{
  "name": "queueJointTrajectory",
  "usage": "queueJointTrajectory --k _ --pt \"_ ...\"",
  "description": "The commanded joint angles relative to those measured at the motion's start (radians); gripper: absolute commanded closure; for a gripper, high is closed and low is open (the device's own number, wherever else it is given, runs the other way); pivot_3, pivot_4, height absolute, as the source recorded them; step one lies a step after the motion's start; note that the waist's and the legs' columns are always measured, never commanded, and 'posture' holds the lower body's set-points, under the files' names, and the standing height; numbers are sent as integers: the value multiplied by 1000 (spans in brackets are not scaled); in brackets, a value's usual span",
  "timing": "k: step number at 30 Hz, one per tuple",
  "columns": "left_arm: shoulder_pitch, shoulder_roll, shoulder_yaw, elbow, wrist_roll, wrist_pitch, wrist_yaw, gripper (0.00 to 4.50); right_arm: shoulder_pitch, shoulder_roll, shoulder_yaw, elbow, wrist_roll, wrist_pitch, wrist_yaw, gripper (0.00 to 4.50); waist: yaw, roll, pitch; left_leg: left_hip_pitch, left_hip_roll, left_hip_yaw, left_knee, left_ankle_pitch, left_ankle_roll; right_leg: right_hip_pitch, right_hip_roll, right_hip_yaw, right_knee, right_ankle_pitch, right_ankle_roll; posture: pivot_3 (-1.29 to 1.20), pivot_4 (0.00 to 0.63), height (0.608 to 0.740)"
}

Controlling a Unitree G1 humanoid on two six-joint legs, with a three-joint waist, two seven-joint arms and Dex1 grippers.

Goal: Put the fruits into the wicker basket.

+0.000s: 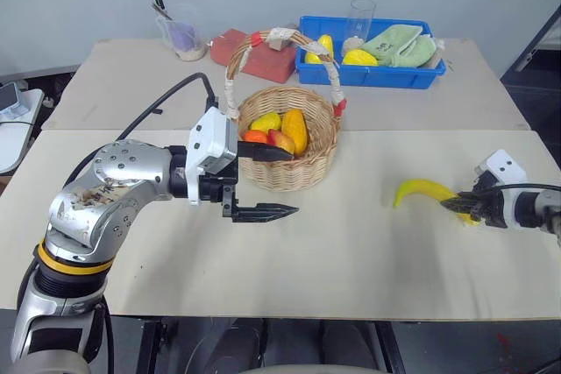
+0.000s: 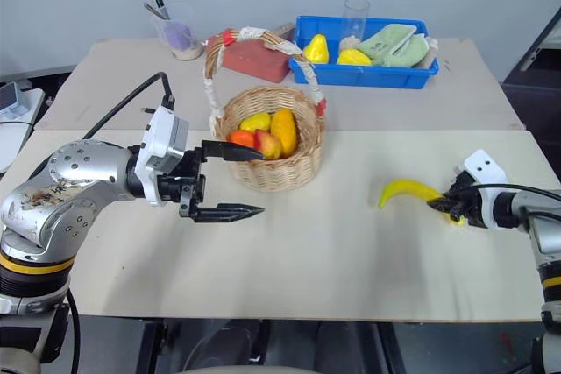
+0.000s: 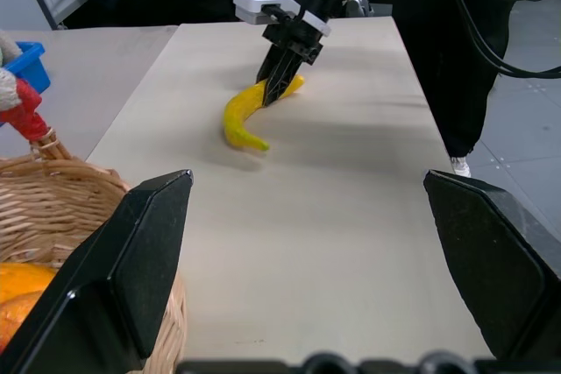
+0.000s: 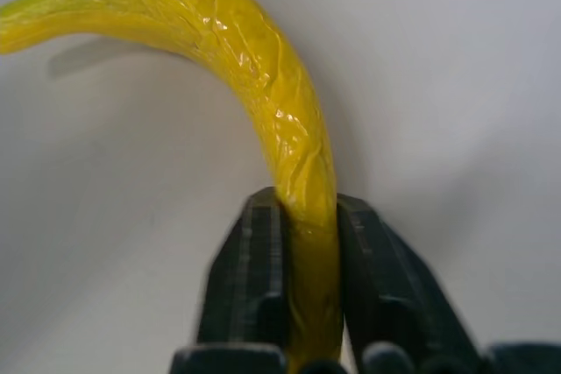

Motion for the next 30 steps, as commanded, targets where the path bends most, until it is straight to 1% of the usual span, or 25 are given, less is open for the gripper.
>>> queueJointTrajectory --k 1,5,7,8,10,12,15,18,21,24,27,29,30 --pt "3 14 35 -5 14 -27 12 0 29 -23 -49 -107 41 27 32 4284 0 0 0 0 0 0 0 0 0 0 0 0 0 0 0 0 150 740" --pt "42 30 80 -15 7 -32 25 0 58 -45 -94 -294 113 112 60 4284 -5 1 0 0 0 0 0 0 0 -1 0 0 0 0 0 0 150 740" --pt "83 40 133 -33 -17 -28 37 0 44 -33 -110 -445 178 191 49 4284 -9 1 0 0 1 0 -1 0 0 -1 1 1 0 0 0 0 150 740" --pt "112 49 170 -43 -29 -21 47 0 16 -9 -109 -531 223 243 26 4284 -10 1 0 1 1 0 -1 0 0 -1 2 2 0 0 0 0 150 740" --pt "192 70 255 -64 -35 -19 70 0 -94 89 -69 -676 308 351 -62 4284 -19 0 0 1 3 0 -1 0 0 -1 3 2 0 0 0 0 150 740" --pt "259 90 324 -89 -56 -1 89 0 -197 191 -22 -734 340 417 -140 4285 -24 1 0 2 6 0 -3 0 0 -1 5 2 -1 1 -2 0 150 740" --pt "331 118 408 -129 -105 41 115 0 -324 341 54 -711 324 446 -237 4285 -13 0 0 2 9 0 -4 0 0 -2 8 1 -1 2 -4 0 150 740" --pt "351 124 457 -144 -142 67 161 0 -406 452 122 -631 284 422 -291 4285 7 0 0 2 9 0 -4 -1 -1 -3 7 1 -1 3 -5 0 150 740" --pt "364 120 489 -164 -179 87 205 0 -475 538 177 -521 226 371 -332 4285 15 0 0 1 8 0 -4 0 -2 -5 7 0 -1 5 -6 0 150 740" --pt "383 119 509 -182 -201 96 240 0 -526 605 202 -414 171 320 -375 4285 9 0 0 0 8 0 -4 0 -3 -7 7 0 0 6 -6 0 150 740" --pt "389 118 517 -189 -221 95 271 0 -548 644 202 -350 122 265 -413 4285 -1 -1 0 -2 9 0 -6 6 -13 -12 8 1 2 7 -8 0 150 740" --pt "387 116 518 -189 -230 91 292 0 -556 668 194 -324 97 237 -446 3223 -6 -1 0 -3 10 0 -7 7 -14 -15 10 1 5 8 -9 0 150 740" --pt "384 116 516 -188 -231 88 299 0 -557 678 189 -321 92 233 -459 2924 -8 -1 0 -3 10 0 -7 7 -14 -16 11 1 6 8 -9 0 150 740"
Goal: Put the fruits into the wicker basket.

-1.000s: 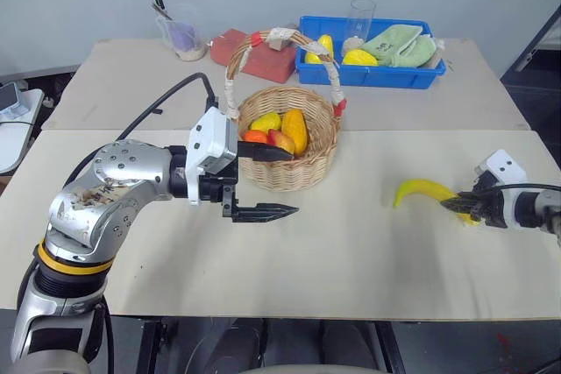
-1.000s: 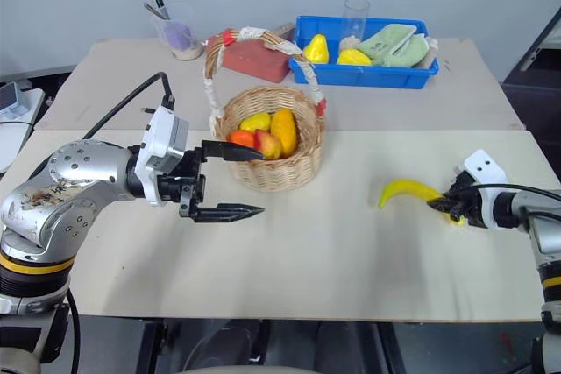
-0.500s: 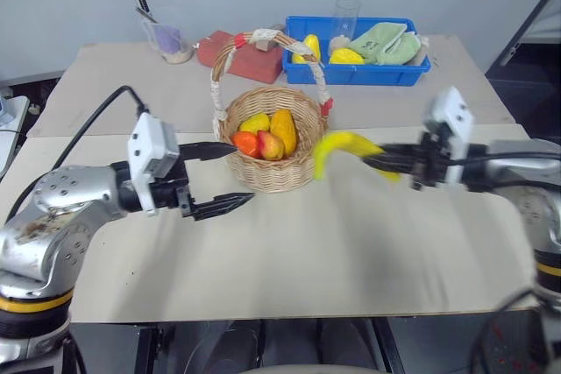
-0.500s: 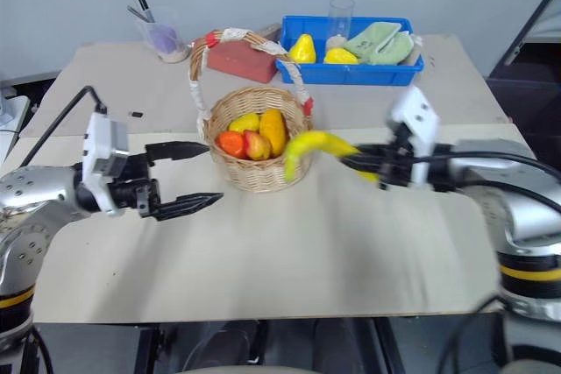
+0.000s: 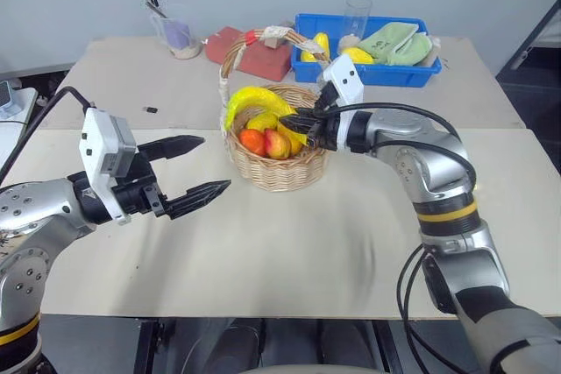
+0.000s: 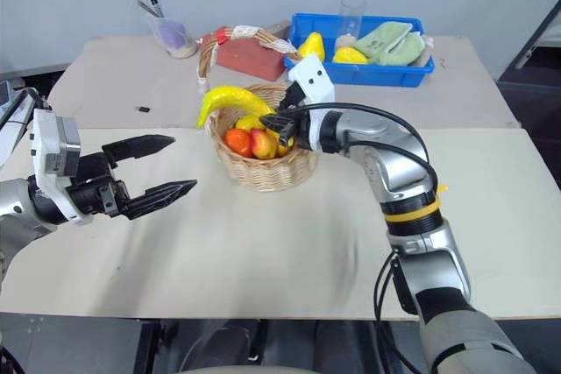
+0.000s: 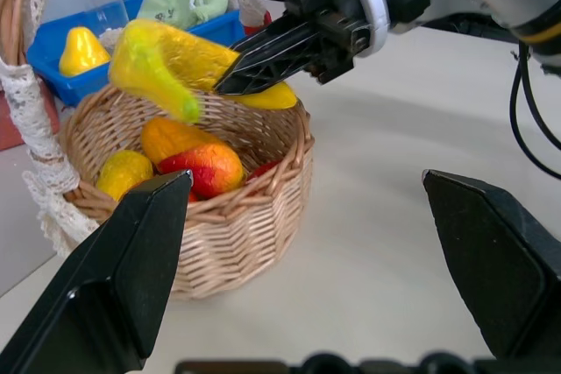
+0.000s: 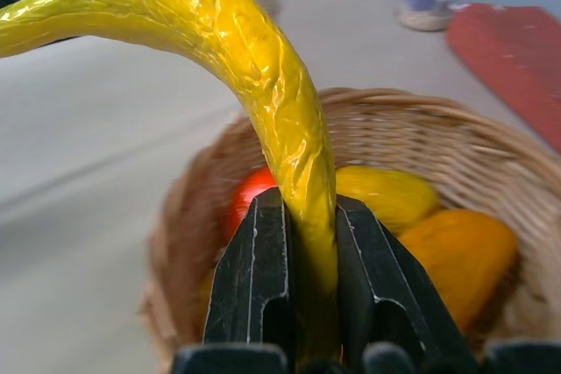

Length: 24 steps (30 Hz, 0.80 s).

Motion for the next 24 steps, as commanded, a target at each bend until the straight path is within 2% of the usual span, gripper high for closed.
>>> queueJointTrajectory --k 1,5,9,15,19,24 --pt "-12 6 26 -25 -26 -11 31 0 -28 26 -26 -3 -29 -52 -45 2523 -3 0 0 0 1 0 0 0 0 0 1 0 0 0 0 0 150 740" --pt "-38 8 5 -4 -25 -22 44 0 3 15 -22 -87 -6 -21 -12 1183 -12 0 0 0 2 0 -1 0 0 -1 2 0 0 1 -1 0 150 740" --pt "-67 6 -15 20 -20 -26 47 0 69 -21 -27 -241 34 19 23 1183 -16 0 0 0 2 0 -1 0 1 -1 2 0 0 1 -1 0 150 740" --pt "-88 10 -40 42 -7 -38 30 0 197 -146 -88 -440 147 70 116 1183 -13 0 0 0 2 0 -1 -2 3 -1 2 0 0 1 -1 0 150 740" --pt "-101 13 -58 56 5 -51 15 0 252 -186 -170 -408 105 35 37 1183 -10 0 0 1 2 0 -1 -3 5 0 2 0 0 1 -1 0 150 740" --pt "-121 9 -93 65 23 -61 3 0 230 -143 -178 -270 31 -62 -43 1183 -9 0 0 2 2 2 -2 -3 5 -1 2 0 0 1 -1 0 150 740"
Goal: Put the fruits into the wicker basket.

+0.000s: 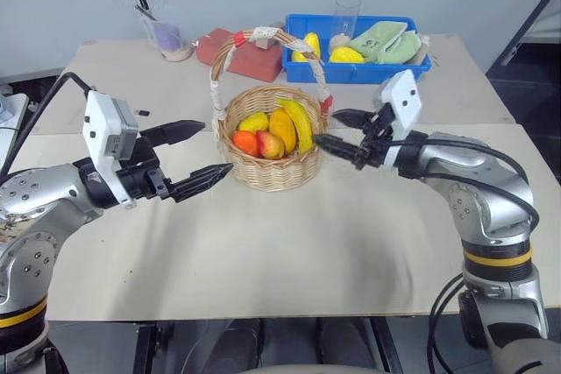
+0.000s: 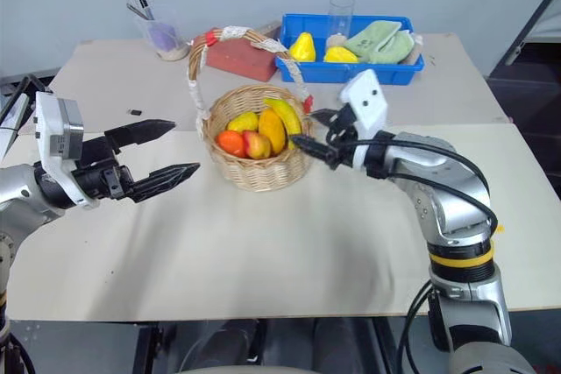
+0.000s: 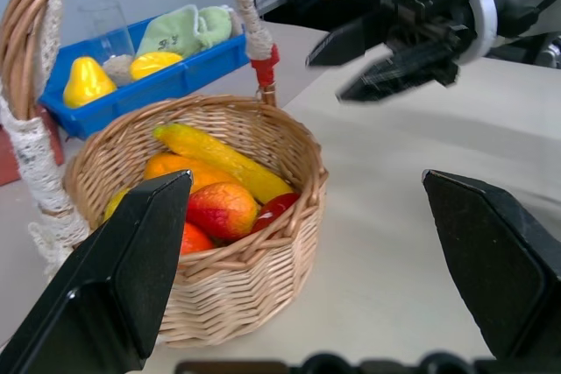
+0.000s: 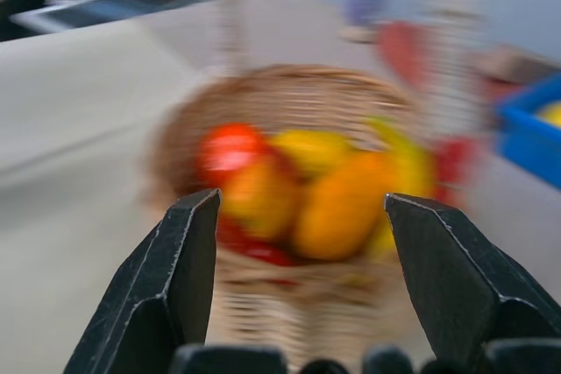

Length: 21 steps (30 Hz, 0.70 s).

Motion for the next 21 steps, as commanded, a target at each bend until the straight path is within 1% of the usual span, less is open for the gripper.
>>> queueJointTrajectory --k 1,6,10,12,15,16,19,20,21 --pt "-32 9 -10 -2 13 -32 -12 0 -55 35 -4 95 -46 -99 -40 1183 -1 0 0 0 0 0 0 0 0 0 0 0 0 0 0 0 150 740" --pt "-66 2 -47 15 33 -38 -12 0 -165 108 13 339 -105 -233 -52 1183 -11 0 0 0 0 1 0 2 -4 -1 0 1 0 0 0 0 150 740" --pt "-76 -3 -59 14 36 -41 -8 0 -207 145 16 420 -119 -288 -37 1183 -13 0 0 0 0 1 0 3 -5 0 0 0 0 0 0 0 150 740" --pt "-76 -4 -59 12 37 -39 -8 0 -222 164 18 447 -121 -302 -34 1708 -15 0 0 -1 0 1 0 3 -5 0 0 0 1 0 0 0 150 740" --pt "-75 -2 -58 10 40 -39 -7 0 -230 180 19 456 -116 -310 -25 2664 -16 0 0 -1 0 1 0 3 -6 -1 0 0 1 0 0 0 150 740" --pt "-75 -2 -58 10 41 -39 -7 0 -230 182 18 456 -116 -311 -23 3094 -16 0 0 -1 0 1 0 3 -5 -1 0 0 0 0 0 0 150 740" --pt "-73 -2 -57 11 44 -42 -7 0 -228 185 18 447 -115 -313 -18 4100 -16 0 0 -1 0 1 0 3 -5 -1 0 0 0 0 0 0 150 740" --pt "-76 -4 -59 13 46 -43 -6 0 -227 186 16 443 -114 -313 -16 4390 -16 0 0 -1 0 1 0 3 -5 -1 0 0 0 0 0 0 150 740" --pt "-78 -5 -61 15 47 -44 -6 0 -225 185 13 440 -114 -316 -16 4434 -16 0 0 -1 0 1 0 3 -5 -1 0 0 0 0 0 0 150 740"
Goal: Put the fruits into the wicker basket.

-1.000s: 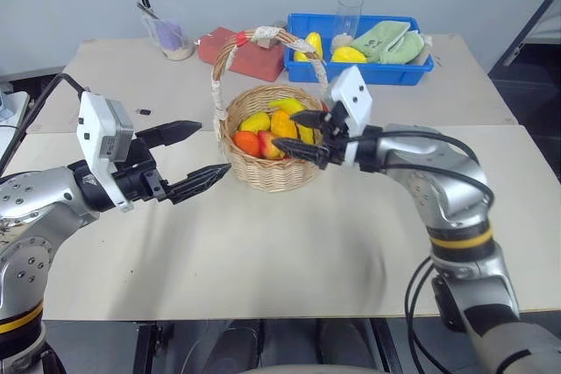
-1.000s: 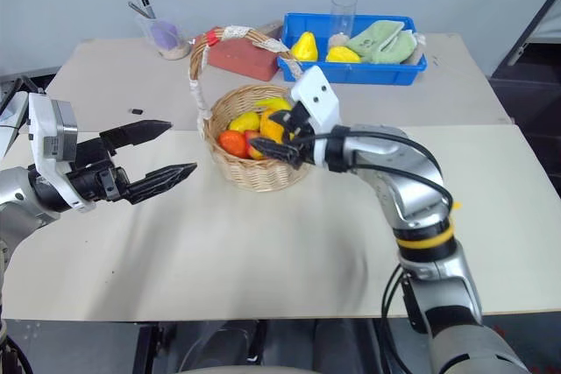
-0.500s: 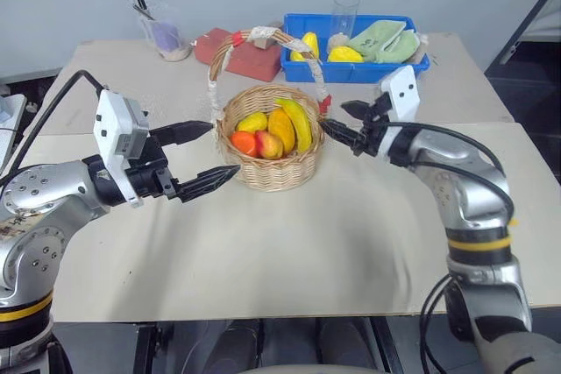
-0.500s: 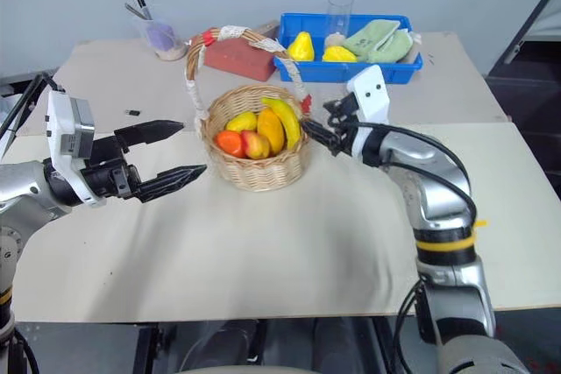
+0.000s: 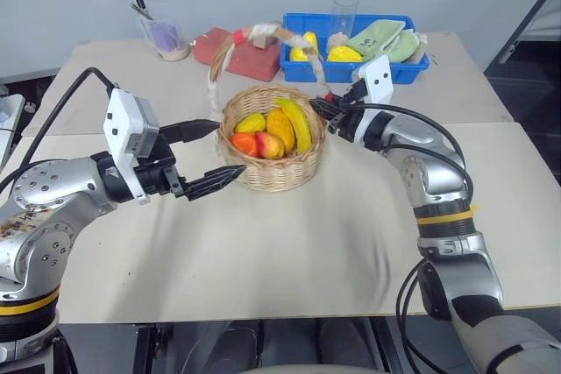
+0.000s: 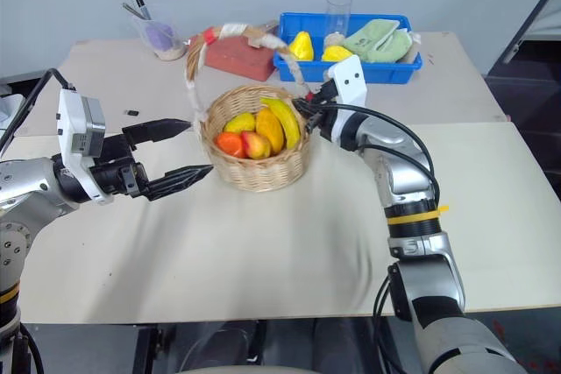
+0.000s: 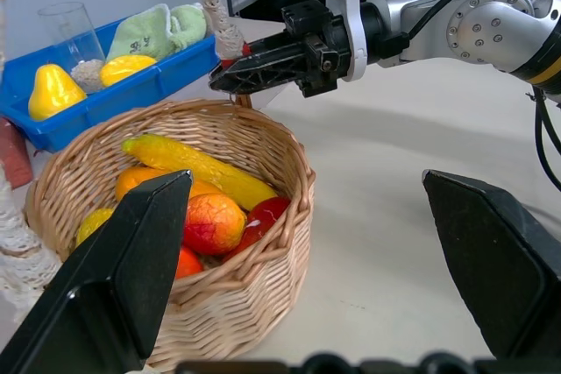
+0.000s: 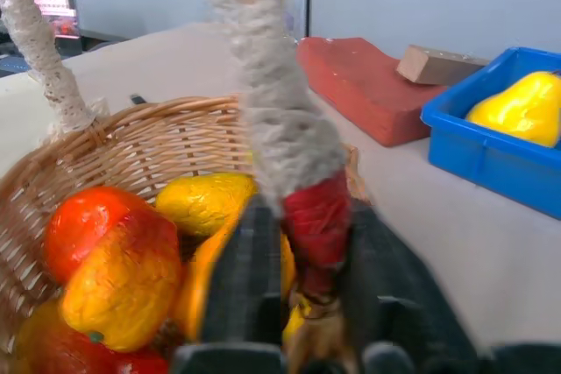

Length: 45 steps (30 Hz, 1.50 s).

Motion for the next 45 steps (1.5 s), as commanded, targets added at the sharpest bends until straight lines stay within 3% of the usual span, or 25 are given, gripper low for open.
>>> queueJointTrajectory --k 1,7,15,21,23,32,38,45 --pt "-22 -1 9 -2 8 -25 4 0 -28 -3 -22 -44 10 -32 7 4434 0 0 0 0 0 0 0 0 0 0 0 0 0 0 0 0 150 740" --pt "-57 -21 -9 12 14 -33 4 0 -4 -80 -73 -60 -15 -100 -5 4434 5 0 0 -1 0 0 0 0 0 0 0 0 0 0 0 0 150 740" --pt "-96 -51 -58 32 36 -44 -5 0 67 -281 -173 78 -88 -223 -42 4434 15 0 0 -1 -1 1 0 0 0 0 0 0 -1 0 0 0 150 740" --pt "-139 -73 -94 69 60 -58 -26 0 101 -304 -206 136 -102 -233 -97 4434 6 0 0 1 1 4 0 -1 1 1 0 1 0 0 0 0 150 740" --pt "-148 -77 -100 79 66 -62 -29 0 104 -297 -215 115 -85 -216 -99 3363 4 0 0 0 1 4 0 -1 1 1 0 1 0 0 0 0 150 740" --pt "-106 -70 -91 91 118 -80 -22 0 180 -363 -249 -49 -15 -73 -23 292 6 0 0 -1 1 4 1 0 1 1 0 1 0 0 0 0 150 740" --pt "57 -1 -46 92 258 -78 50 0 340 -511 -327 -209 72 45 111 292 12 0 0 0 1 4 1 -3 5 1 0 1 -1 0 0 0 150 740" --pt "363 69 142 113 366 -111 42 0 526 -640 -291 -354 137 15 364 292 7 1 0 3 3 8 0 -6 11 2 0 2 -3 0 0 0 150 740"
